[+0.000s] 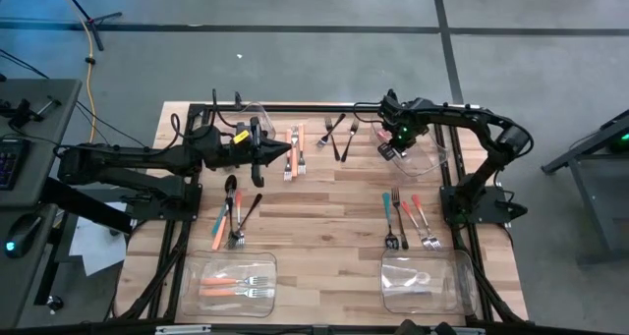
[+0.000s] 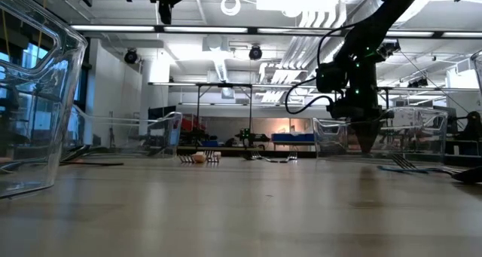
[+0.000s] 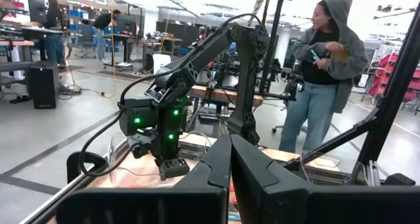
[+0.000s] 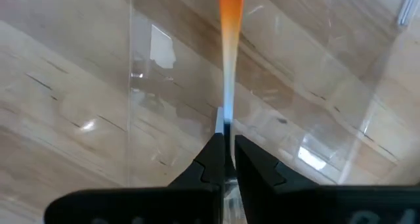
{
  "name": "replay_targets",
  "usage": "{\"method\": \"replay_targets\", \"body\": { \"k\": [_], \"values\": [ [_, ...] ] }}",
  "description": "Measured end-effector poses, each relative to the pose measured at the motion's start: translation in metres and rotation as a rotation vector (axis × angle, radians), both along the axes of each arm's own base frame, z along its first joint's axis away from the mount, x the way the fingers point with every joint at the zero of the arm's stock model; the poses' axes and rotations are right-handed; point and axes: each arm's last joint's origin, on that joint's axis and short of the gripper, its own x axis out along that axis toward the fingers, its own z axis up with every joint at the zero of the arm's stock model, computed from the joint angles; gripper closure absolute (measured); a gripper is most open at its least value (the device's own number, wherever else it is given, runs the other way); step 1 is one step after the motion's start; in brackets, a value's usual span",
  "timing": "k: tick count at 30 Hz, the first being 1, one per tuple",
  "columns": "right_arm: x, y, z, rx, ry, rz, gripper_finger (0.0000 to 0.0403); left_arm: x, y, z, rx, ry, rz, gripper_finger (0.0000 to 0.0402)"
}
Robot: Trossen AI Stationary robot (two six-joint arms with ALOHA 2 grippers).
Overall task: Sort silverware by color (type)
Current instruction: Put the orange fork into the top right transparent bin, then put the black fork into the bottom right transparent bin
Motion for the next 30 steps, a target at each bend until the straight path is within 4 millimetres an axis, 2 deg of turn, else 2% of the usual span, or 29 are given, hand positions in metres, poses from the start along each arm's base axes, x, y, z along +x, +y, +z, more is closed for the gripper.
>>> {"method": "replay_targets", "body": {
  "k": [8, 21, 25, 30],
  "values": [
    [0.0001, -0.0001, 0.0, -0.001, -0.001, 0.0, 0.0373, 0.0, 0.0, 0.0, 0.001, 0.0, 0.0, 0.0401],
    [0.0, 0.0003, 0.0, 0.0, 0.003, 0.001, 0.0251, 0.0, 0.0, 0.0, -0.001, 0.0, 0.0, 0.0401],
    [-0.0002, 0.0004, 0.0, 0.001, 0.005, 0.001, 0.0232, 0.0, 0.0, 0.0, -0.001, 0.0, -0.001, 0.0401],
    [-0.0006, 0.0004, -0.0001, 0.003, 0.007, 0.013, 0.0229, 0.0, 0.0, 0.0, -0.001, 0.0, -0.001, 0.0401]
  ]
}}
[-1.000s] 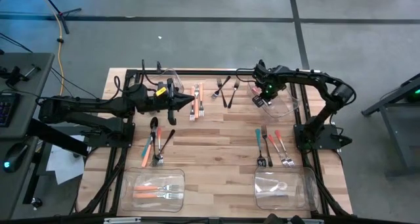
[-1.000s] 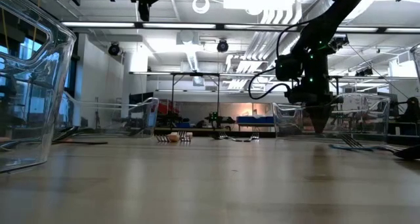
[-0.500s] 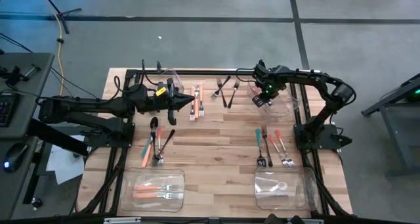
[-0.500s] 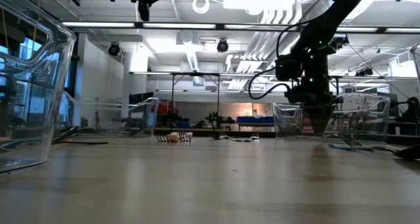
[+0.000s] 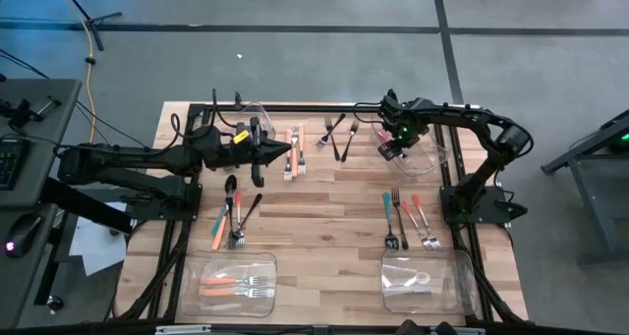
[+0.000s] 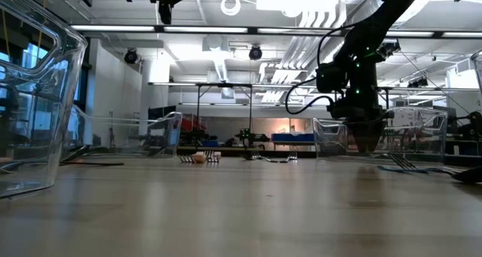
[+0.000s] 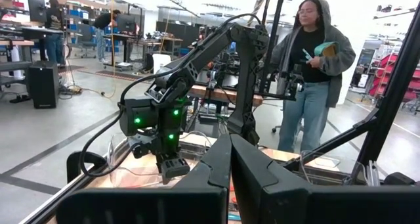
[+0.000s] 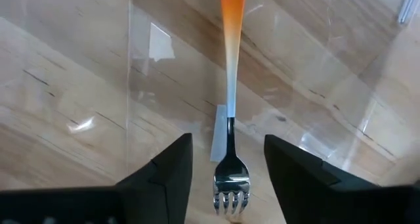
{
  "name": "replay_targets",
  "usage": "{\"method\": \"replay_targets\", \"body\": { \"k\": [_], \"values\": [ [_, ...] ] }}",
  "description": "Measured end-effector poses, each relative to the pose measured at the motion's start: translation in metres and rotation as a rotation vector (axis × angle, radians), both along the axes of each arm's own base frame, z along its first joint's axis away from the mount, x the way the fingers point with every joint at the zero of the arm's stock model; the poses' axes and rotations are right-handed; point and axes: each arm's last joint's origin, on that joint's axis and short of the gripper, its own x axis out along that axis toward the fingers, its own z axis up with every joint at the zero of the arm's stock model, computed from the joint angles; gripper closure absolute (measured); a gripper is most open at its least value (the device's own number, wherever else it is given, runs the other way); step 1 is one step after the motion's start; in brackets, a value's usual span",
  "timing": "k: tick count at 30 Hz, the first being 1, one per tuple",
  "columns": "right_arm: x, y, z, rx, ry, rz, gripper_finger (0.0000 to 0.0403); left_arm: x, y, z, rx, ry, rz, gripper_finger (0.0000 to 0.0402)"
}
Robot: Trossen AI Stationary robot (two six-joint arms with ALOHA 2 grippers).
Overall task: Sort silverware by color (type)
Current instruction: Put the black fork into the bottom right transparent bin
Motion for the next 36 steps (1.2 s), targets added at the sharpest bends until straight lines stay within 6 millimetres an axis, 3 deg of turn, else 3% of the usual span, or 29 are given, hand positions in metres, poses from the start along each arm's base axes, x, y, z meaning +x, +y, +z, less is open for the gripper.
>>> {"method": "replay_targets", "body": {
  "k": [6, 12, 25, 29, 36],
  "values": [
    [-0.007, 0.004, 0.017, -0.04, -0.007, 0.061, 0.0229, 0.0, 0.0, 0.0, 0.0, 0.0, 0.0, 0.0401],
    [-0.03, 0.013, 0.062, -0.176, -0.111, 0.005, 0.0229, 0.0, 0.0, 0.0, 0.0, 0.002, 0.0, 0.0402],
    [-0.069, 0.057, 0.16, -0.571, -0.64, -0.009, 0.0229, 0.0, 0.0, 0.0, -0.001, 0.001, 0.0, 0.0401],
    [-0.07, 0.061, 0.174, -0.638, -0.777, 0.015, 0.0229, 0.0, 0.0, 0.0, -0.01, 0.0, -0.001, 0.0401],
    [-0.067, 0.06, 0.178, -0.629, -0.84, 0.039, 0.0229, 0.0, 0.0, 0.0, -0.017, -0.001, -0.001, 0.0402]
  ]
}}
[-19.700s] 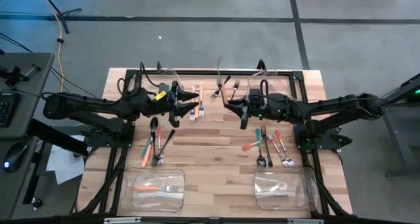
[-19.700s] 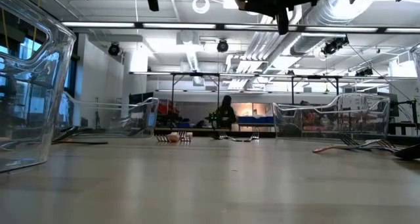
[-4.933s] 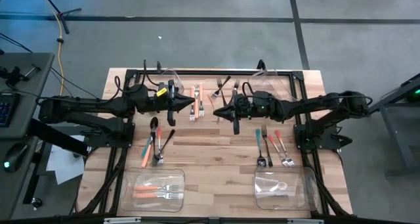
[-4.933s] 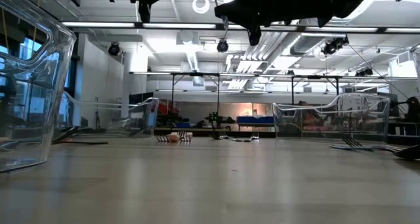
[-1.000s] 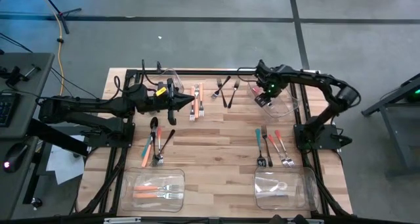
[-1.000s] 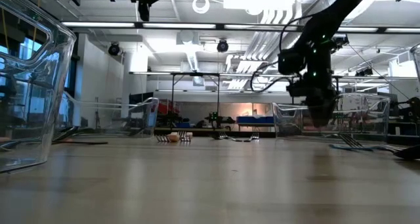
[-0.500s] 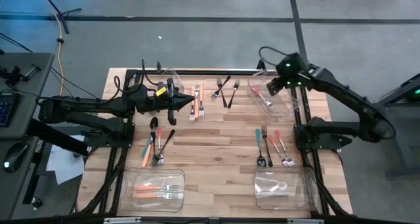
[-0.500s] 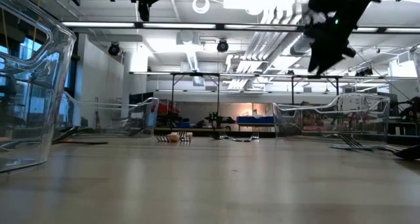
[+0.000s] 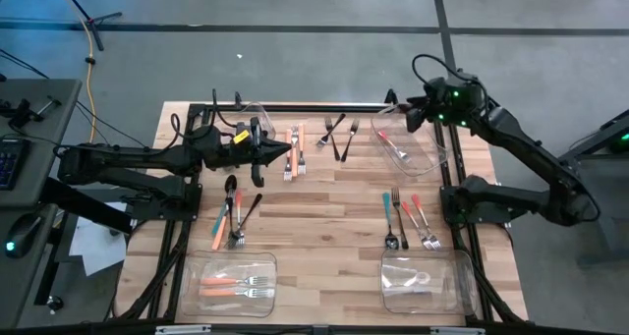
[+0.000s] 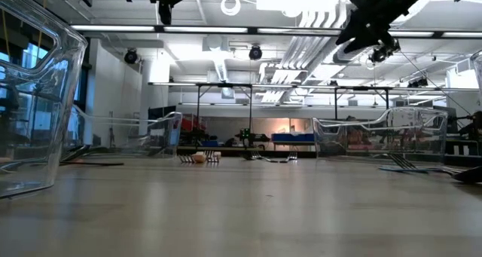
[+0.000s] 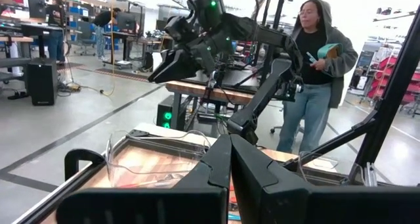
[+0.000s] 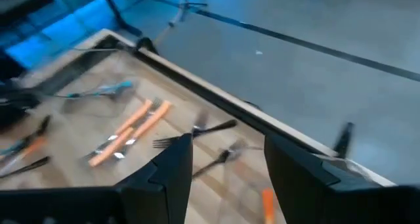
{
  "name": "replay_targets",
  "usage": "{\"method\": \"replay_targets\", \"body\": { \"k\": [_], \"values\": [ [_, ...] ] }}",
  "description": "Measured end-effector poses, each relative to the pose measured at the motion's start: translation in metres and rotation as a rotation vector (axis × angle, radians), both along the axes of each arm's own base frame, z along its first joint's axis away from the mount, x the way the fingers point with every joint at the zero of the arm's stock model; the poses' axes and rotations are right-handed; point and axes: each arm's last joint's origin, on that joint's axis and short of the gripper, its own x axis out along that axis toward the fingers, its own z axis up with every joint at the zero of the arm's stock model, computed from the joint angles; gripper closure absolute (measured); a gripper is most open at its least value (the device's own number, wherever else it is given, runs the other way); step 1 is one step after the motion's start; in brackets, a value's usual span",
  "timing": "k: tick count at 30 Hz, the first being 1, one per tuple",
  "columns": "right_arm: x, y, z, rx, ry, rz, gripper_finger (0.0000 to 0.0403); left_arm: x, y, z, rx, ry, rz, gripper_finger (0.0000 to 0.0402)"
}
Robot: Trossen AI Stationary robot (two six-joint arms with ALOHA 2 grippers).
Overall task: Sort silverware by color (type)
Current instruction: Put the black fork into the bottom right transparent bin
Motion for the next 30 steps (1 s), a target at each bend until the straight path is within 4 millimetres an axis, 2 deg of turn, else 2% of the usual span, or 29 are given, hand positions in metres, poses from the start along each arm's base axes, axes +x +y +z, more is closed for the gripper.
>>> {"method": "replay_targets", "body": {
  "k": [6, 13, 17, 21, 25, 30],
  "values": [
    [0.016, 0.011, 0.014, 0.042, -0.219, 0.27, 0.0229, 0.0, 0.0, 0.0, 0.0, 0.0, 0.001, 0.0402],
    [0.048, 0.055, 0.03, -0.004, -0.364, 0.542, 0.0229, 0.0, 0.0, 0.0, -0.029, -0.005, 0.0, 0.0402],
    [0.061, 0.082, 0.035, -0.095, -0.384, 0.598, 0.0229, 0.0, 0.0, 0.0, -0.032, -0.006, 0.0, 0.0401],
    [0.074, 0.1, 0.034, -0.167, -0.37, 0.607, 0.0229, 0.0, 0.0, 0.0, -0.054, -0.009, -0.002, 0.0402],
    [0.091, 0.109, 0.025, -0.191, -0.328, 0.625, 0.0229, 0.0, 0.0, 0.0, -0.053, -0.01, -0.002, 0.0402],
    [0.113, 0.109, 0.015, -0.209, -0.313, 0.641, 0.024, 0.0, 0.0, 0.0, -0.053, -0.009, -0.002, 0.0402]
  ]
}}
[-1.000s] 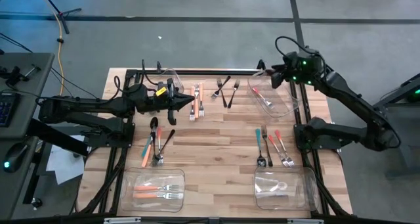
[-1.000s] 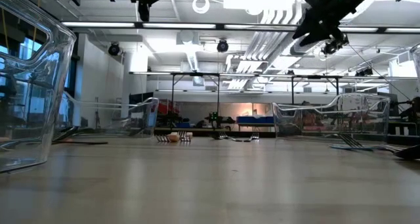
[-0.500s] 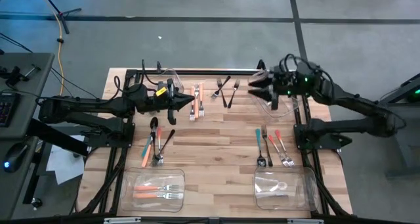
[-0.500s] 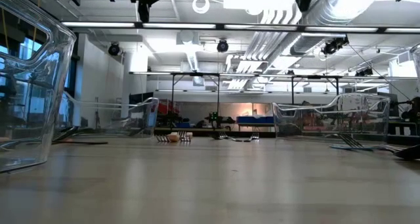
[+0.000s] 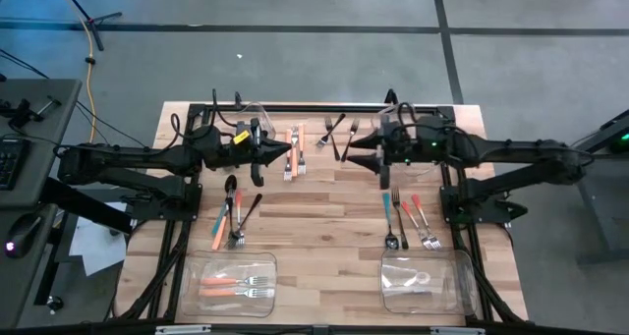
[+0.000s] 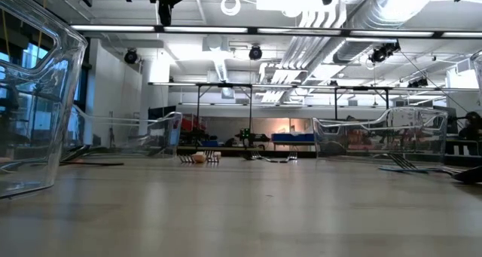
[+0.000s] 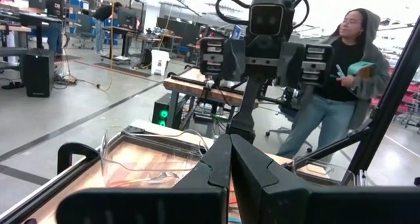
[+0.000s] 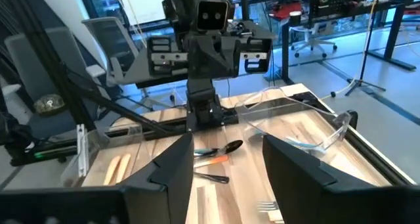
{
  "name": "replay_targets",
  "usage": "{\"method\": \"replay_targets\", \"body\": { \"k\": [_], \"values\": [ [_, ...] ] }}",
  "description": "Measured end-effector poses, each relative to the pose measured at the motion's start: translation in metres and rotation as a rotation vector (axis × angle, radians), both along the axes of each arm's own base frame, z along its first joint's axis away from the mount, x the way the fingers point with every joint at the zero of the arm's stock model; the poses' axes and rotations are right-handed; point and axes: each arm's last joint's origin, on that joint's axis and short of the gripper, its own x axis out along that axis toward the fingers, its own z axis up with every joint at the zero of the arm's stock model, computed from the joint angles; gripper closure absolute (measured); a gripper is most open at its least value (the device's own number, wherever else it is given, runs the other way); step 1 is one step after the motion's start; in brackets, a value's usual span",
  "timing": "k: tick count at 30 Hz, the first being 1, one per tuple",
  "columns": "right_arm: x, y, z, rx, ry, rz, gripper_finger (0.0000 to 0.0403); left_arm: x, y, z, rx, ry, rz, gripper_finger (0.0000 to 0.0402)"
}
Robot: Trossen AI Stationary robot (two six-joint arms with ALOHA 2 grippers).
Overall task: Sort silverware by color (type)
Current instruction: Put the black fork into the bottom right transparent bin
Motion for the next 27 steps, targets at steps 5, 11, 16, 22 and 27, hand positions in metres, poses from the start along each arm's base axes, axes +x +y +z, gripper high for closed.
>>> {"method": "replay_targets", "body": {
  "k": [5, 11, 16, 22, 27],
  "values": [
    [0.013, -0.003, -0.002, -0.019, -0.04, 0.021, 0.031, 0.0, 0.0, 0.0, 0.0, 0.0, 0.0, 0.0401],
    [0.014, -0.008, -0.003, -0.021, -0.04, 0.024, 0.0392, 0.0, 0.0, 0.0, 0.005, 0.002, 0.0, 0.0402],
    [0.013, -0.01, -0.003, -0.018, -0.045, 0.045, 0.0397, 0.0, 0.0, 0.0, 0.034, 0.006, 0.002, 0.0401],
    [0.013, -0.011, -0.003, -0.019, -0.04, 0.05, 0.0402, 0.0, 0.0, 0.0, 0.035, 0.007, 0.002, 0.0401],
    [0.012, -0.01, -0.01, 0.0, 0.031, 0.05, 0.0402, 0.0, 0.0, -0.001, 0.031, 0.017, 0.004, 0.0401]
  ]
}}
